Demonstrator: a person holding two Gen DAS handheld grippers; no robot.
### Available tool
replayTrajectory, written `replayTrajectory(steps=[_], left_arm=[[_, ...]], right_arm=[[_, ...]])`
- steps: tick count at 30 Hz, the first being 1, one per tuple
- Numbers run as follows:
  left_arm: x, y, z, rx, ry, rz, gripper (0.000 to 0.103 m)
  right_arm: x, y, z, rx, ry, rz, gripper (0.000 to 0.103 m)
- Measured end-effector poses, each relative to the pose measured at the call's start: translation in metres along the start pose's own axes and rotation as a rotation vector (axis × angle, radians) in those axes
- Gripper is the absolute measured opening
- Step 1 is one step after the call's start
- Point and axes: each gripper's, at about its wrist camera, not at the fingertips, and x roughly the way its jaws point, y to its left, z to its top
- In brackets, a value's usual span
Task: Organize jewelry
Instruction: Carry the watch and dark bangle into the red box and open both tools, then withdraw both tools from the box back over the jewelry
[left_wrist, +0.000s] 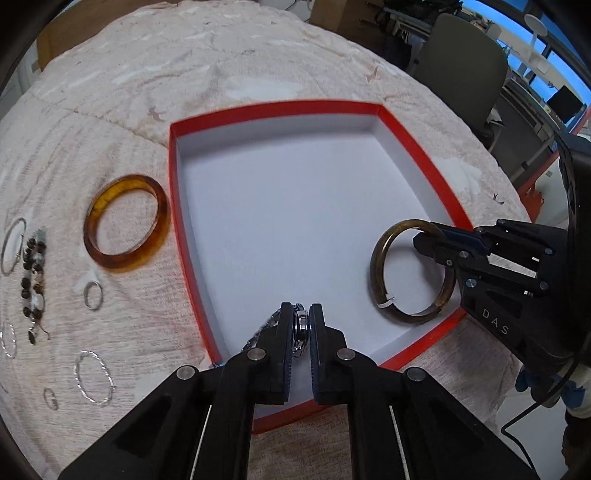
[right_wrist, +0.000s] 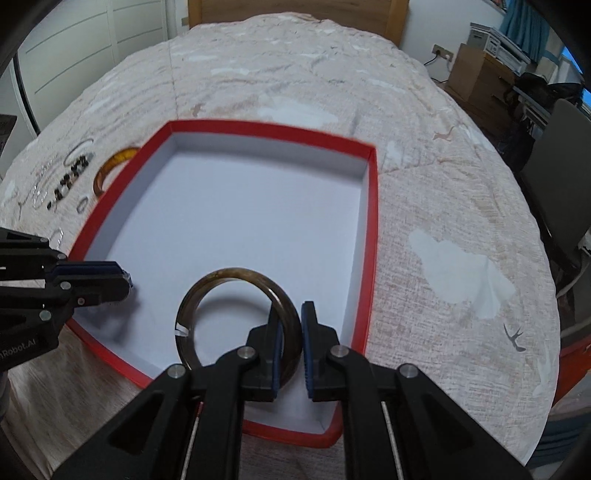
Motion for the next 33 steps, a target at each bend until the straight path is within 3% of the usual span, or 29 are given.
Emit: replayTrajectory(steps=[8, 10, 11, 12, 13, 23, 29, 33], left_arm=[[0.0, 0.011, -0.005, -0.04, 0.001, -0.067, 0.013], [-0.005, 0.015, -0.006, -0.057, -0.007, -0.111, 0.026], [-0.008, 0.014, -0.006, -0.057, -0.013, -0.123, 0.032], [-0.012, 0.013, -0.007, -0.049, -0.024, -0.12, 0.043], [-0.015, 0.012, -0.007, -0.041, -0.031, -0.111, 0.048], [-0.054, 0.017, -0.021, -0.043, -0.073, -0.1, 0.048], [-0.09, 0.035, -0.051, -0.066, -0.145, 0.019, 0.048], [-0.11, 0.054, -0.08, -0.093, -0.126, 0.087, 0.048]], right_arm=[[0.007, 0.003, -0.006, -0.041, 0.015, -0.012, 0.013], [0.006, 0.004, -0.006, -0.05, 0.013, -0.009, 0.023], [0.005, 0.005, -0.005, -0.056, 0.01, -0.008, 0.033], [0.003, 0.006, -0.004, -0.061, 0.006, -0.011, 0.037], [0.001, 0.007, -0.003, -0.063, 0.003, -0.005, 0.039], [-0.045, -0.016, -0.006, 0.014, -0.083, -0.035, 0.041], [-0.086, -0.028, -0.017, 0.097, -0.135, -0.036, 0.041], [-0.114, -0.013, -0.022, 0.111, -0.172, -0.014, 0.041]])
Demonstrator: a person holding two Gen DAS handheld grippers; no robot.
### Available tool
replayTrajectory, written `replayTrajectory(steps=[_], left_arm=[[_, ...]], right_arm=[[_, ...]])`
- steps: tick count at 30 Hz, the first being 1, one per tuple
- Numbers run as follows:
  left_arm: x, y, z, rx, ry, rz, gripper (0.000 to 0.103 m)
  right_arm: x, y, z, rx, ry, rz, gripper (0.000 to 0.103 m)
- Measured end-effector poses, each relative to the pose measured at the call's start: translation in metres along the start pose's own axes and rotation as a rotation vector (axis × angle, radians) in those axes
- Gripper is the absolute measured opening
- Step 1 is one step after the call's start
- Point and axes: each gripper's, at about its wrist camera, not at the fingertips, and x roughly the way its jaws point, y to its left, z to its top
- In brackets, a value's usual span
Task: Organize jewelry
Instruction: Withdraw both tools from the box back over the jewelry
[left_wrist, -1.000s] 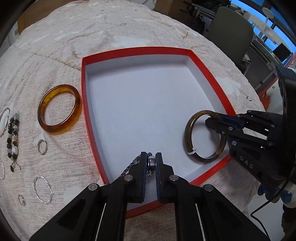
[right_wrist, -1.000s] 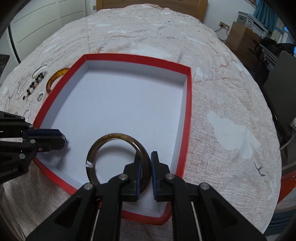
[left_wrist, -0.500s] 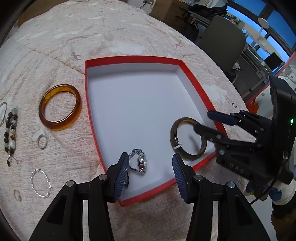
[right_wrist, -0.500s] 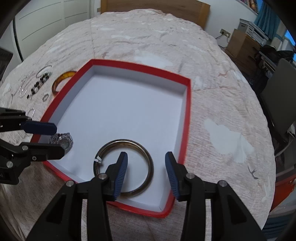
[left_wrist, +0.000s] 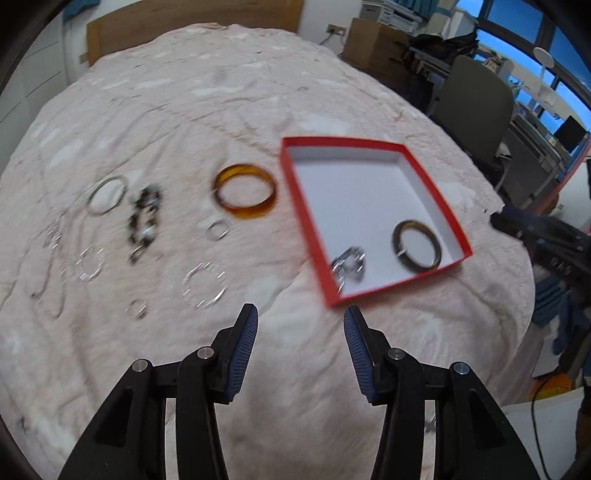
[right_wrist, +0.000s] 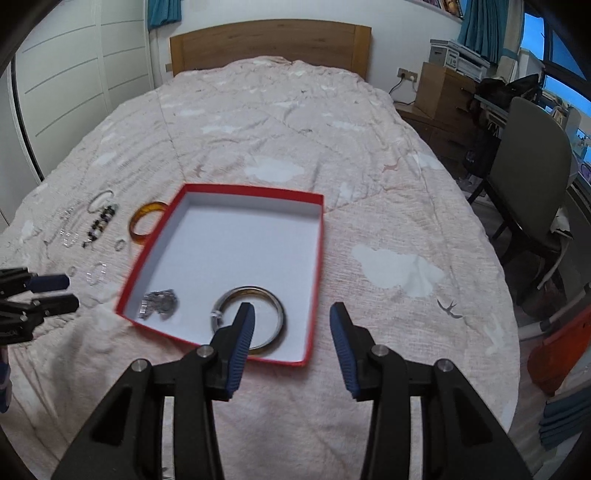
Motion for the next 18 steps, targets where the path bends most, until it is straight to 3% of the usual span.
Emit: replayTrajectory(steps=[7, 12, 18], left_arm=[[-0.054, 0.061, -0.046, -0.089, -0.048, 0.121, 0.048], [-0.091, 0.111, -0.081, -0.199, -0.089, 0.16, 0.048], [-0.119, 0.144, -0.113, -0.271, -0.132, 0.19, 0.048]], right_arm=[[-0.042, 0.057, 0.0, 0.003, -0.065, 0.084, 0.041], [-0.068, 0.109, -0.004, -0.018, -0.093, 0.141, 0.041], [-0.083, 0.158, -0.009, -0.054, -0.086, 0.18, 0.041]])
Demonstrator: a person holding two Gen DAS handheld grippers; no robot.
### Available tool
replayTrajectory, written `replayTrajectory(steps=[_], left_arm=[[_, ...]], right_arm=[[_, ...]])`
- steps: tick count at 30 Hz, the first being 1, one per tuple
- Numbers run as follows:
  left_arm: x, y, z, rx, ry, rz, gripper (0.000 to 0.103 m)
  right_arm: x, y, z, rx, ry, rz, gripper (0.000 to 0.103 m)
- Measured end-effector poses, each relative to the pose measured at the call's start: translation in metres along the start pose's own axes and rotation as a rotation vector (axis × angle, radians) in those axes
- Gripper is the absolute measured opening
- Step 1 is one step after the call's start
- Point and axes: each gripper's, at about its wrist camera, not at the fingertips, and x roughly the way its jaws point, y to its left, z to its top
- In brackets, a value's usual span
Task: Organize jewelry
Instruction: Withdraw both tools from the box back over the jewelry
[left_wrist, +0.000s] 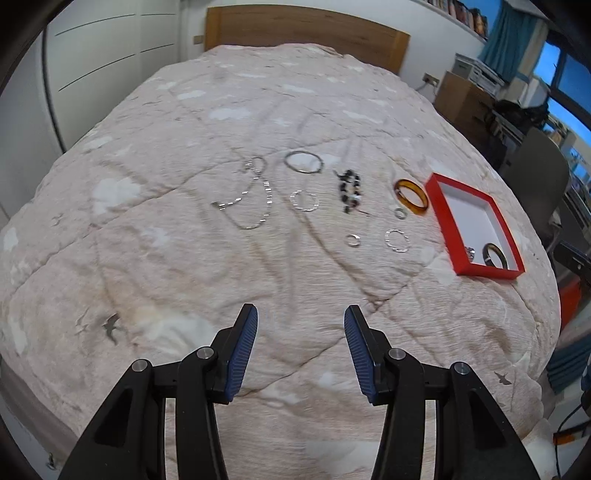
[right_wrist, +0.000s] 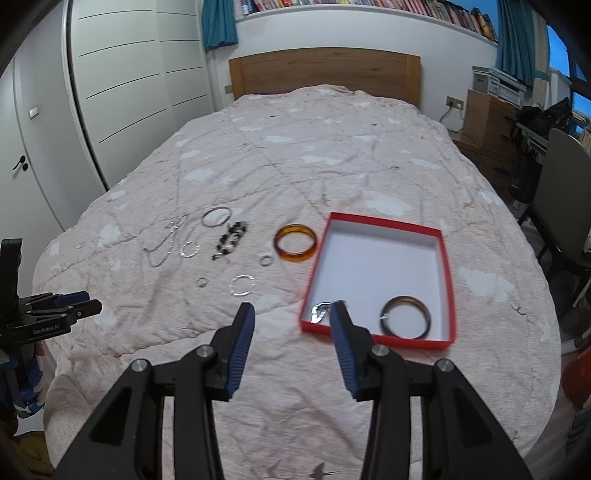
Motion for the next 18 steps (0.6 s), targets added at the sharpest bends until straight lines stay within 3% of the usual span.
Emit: replayTrajectory(steps=[7, 18], left_arm=[[0.001, 0.026, -0.008, -0.061, -0.008, -0.003, 0.047], [0.052, 0.01, 0.004, -0.005, 0.064, -0.033, 0.047]], right_arm=[[0.013, 0.035, -0.001, -0.052, 0.037, 0.04, 0.041], [0.083, 0.047, -0.005, -0.087, 0.149, 0.098, 0.041]])
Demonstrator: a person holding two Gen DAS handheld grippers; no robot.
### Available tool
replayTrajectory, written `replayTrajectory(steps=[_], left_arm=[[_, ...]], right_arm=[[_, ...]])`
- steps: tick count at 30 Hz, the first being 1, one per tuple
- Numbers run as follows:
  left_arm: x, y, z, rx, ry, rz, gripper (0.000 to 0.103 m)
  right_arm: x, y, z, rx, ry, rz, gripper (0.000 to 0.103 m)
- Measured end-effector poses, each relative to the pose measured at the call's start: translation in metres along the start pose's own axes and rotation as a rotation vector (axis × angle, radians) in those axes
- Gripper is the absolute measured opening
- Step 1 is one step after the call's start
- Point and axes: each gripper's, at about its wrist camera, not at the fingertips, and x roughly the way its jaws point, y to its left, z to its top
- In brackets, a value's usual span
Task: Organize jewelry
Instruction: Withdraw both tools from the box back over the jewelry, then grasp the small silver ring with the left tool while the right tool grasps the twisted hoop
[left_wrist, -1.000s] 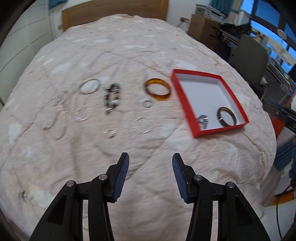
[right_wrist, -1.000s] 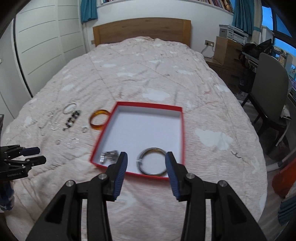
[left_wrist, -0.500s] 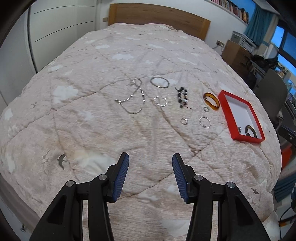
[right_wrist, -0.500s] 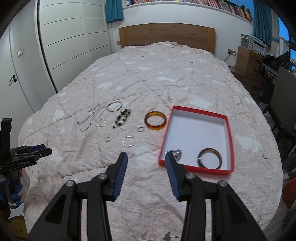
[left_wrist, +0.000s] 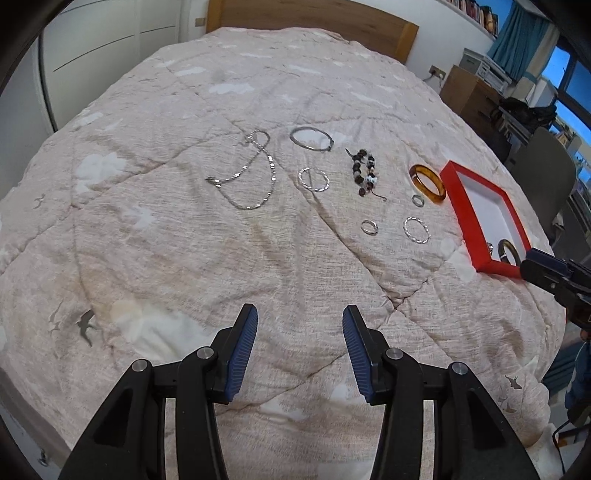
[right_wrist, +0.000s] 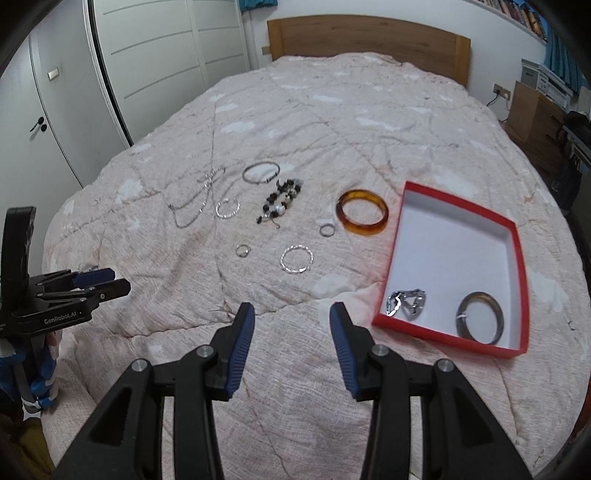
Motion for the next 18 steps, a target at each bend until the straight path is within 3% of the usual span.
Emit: replayTrajectory(steps=[18], left_arm=[[0.087, -0.05, 0.062, 0.124, 0.073, -0.109, 0.032]], right_arm=[[0.095, -0.022, 0.042, -0.007, 0.101, 0.029, 0.04]])
